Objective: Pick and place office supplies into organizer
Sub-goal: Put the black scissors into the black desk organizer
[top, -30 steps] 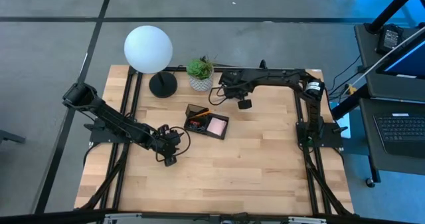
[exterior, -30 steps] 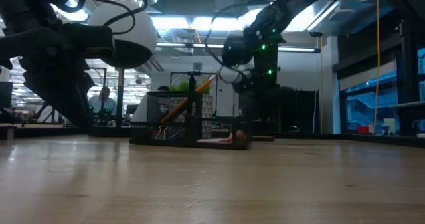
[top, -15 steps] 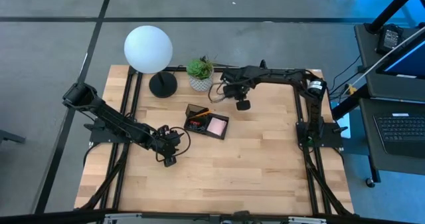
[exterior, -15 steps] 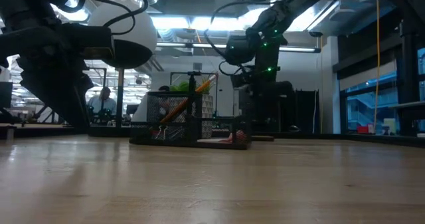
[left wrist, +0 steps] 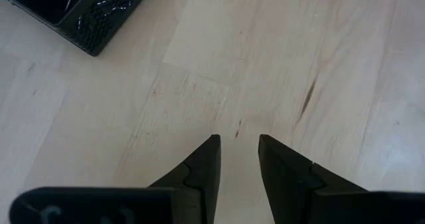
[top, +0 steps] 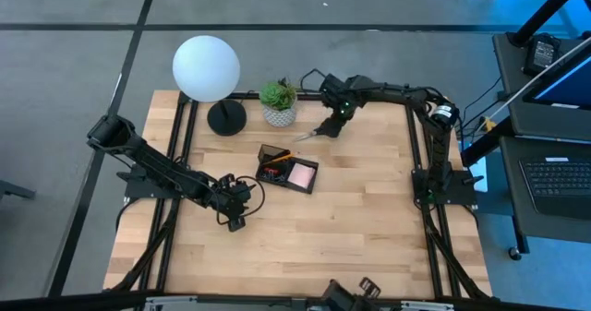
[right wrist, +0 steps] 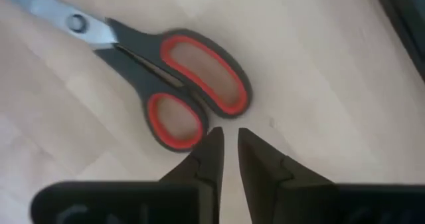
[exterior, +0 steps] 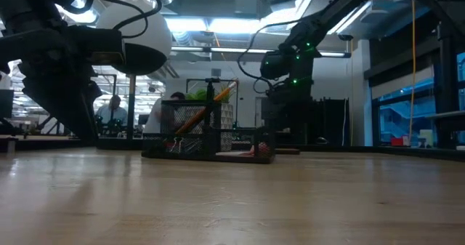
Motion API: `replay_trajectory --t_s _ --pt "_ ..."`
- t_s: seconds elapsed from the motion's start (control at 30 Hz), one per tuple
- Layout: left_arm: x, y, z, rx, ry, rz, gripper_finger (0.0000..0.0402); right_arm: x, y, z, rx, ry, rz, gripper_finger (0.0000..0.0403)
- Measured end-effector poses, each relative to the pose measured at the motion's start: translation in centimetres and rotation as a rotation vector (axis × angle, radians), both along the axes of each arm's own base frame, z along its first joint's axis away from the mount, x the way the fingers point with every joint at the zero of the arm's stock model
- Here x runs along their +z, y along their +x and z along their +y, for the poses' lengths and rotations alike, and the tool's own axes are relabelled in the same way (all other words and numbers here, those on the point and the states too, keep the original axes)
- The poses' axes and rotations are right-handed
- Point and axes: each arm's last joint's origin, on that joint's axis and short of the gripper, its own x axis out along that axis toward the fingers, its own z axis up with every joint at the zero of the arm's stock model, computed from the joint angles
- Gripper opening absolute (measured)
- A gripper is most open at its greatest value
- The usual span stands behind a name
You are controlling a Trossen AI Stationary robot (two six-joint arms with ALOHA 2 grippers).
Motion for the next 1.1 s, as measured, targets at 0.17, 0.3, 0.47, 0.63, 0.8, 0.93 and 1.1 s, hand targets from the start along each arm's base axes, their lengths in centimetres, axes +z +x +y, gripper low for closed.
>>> replay_trajectory --t_s 0.17,0.3,0.47,0.63,0.8,0.93,1.1 --pt "0.0 0.0 -0.1 -0.021 -0.037 0.017 0.0097 -0.2 -0.3 -0.1 -0.1 0.029 0.017 0.0049" --pt "-0.1 -0.1 -0.2 -0.042 -0.071 0.033 0.0097 -1.2 -0.1 -0.1 -0.101 0.045 0.041 0.0049" --pt "-0.1 -0.1 -0.3 -0.084 -0.062 0.04 0.0097 -2.6 0.3 0.1 -0.134 0.07 0.072 0.0052" --pt "-0.1 -0.1 -0.3 -0.114 -0.045 0.041 0.0097 -3.1 0.4 0.0 -0.147 0.083 0.075 0.0079" --pt "-0.1 -0.1 -0.3 -0.123 -0.04 0.041 0.0097 -3.1 0.3 0.0 -0.184 0.088 0.074 0.0117" --pt "-0.1 -0.1 -0.3 -0.123 -0.039 0.041 0.0097 -3.1 0.3 0.0 -0.236 0.092 0.072 0.0139" --pt "-0.1 -0.1 -0.3 -0.123 -0.039 0.041 0.0097 -3.1 0.3 0.1 -0.265 0.128 0.06 0.0151"
